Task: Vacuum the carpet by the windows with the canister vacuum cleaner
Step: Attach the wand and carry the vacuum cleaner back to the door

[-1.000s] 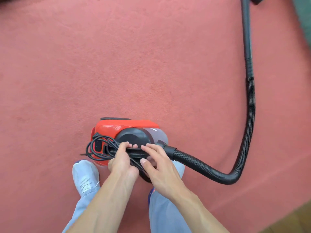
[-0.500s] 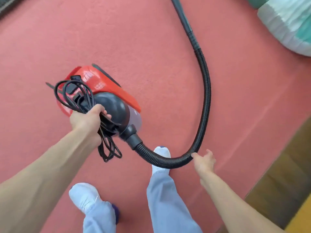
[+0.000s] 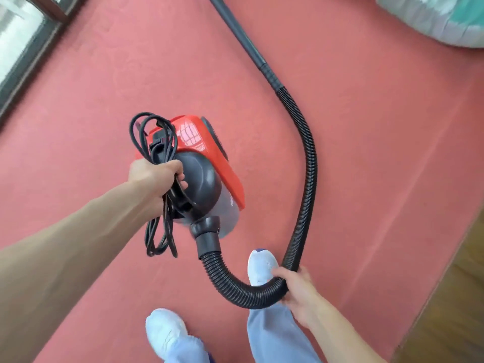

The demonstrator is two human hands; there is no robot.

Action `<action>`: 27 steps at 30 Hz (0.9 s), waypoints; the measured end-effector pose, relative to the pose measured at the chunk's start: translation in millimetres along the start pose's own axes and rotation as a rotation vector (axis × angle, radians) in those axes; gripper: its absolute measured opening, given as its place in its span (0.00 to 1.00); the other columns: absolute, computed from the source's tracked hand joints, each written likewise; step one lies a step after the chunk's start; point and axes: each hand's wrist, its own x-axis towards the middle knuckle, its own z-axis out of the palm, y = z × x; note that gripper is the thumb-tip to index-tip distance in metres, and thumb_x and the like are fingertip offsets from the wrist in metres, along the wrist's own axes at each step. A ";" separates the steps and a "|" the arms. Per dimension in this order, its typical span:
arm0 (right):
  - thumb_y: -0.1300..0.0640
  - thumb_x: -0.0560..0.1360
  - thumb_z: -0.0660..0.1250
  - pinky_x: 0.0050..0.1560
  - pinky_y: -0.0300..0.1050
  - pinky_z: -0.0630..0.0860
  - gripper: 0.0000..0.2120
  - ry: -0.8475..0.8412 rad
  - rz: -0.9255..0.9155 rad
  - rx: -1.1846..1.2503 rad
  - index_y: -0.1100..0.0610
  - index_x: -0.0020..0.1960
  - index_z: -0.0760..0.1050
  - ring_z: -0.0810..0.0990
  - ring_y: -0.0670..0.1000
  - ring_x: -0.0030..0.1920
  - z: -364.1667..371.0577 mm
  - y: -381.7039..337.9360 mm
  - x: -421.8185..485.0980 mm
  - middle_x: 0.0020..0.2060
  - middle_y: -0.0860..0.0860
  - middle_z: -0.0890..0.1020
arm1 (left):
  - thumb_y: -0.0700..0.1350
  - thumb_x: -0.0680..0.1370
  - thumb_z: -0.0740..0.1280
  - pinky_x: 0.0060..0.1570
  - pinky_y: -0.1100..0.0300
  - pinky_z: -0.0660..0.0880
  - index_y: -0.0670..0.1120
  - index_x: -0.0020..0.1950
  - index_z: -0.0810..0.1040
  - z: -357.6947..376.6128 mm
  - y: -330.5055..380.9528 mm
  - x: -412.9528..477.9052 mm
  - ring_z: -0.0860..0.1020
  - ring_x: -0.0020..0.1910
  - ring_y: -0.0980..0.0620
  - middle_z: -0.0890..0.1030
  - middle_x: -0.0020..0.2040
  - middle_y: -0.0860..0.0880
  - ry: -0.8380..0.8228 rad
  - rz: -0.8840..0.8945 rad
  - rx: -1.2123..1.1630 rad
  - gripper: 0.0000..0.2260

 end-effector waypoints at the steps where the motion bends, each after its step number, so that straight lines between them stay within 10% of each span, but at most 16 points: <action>1: 0.62 0.73 0.72 0.34 0.47 0.77 0.20 -0.017 -0.021 -0.053 0.58 0.61 0.67 0.79 0.54 0.38 -2.5 -0.9 -8.4 0.42 0.56 0.78 | 0.31 0.73 0.64 0.29 0.60 0.72 0.41 0.37 0.72 2.9 4.1 0.3 0.74 0.27 0.49 0.74 0.31 0.44 -0.003 0.007 0.043 0.08; 16: 0.56 0.77 0.67 0.52 0.56 0.80 0.07 -0.240 0.106 -0.368 0.60 0.50 0.74 0.82 0.59 0.39 71.1 -76.0 -30.8 0.37 0.56 0.83 | 0.44 0.69 0.68 0.51 0.47 0.81 0.43 0.50 0.77 25.8 39.9 47.8 0.84 0.46 0.41 0.85 0.44 0.42 -0.087 0.131 0.462 0.11; 27: 0.56 0.76 0.67 0.48 0.53 0.83 0.17 -0.260 0.276 -0.513 0.64 0.61 0.73 0.82 0.62 0.46 113.1 -85.4 65.7 0.47 0.63 0.82 | 0.44 0.68 0.70 0.46 0.52 0.83 0.45 0.36 0.79 67.8 38.6 105.4 0.84 0.31 0.51 0.85 0.30 0.48 -0.107 0.161 0.345 0.03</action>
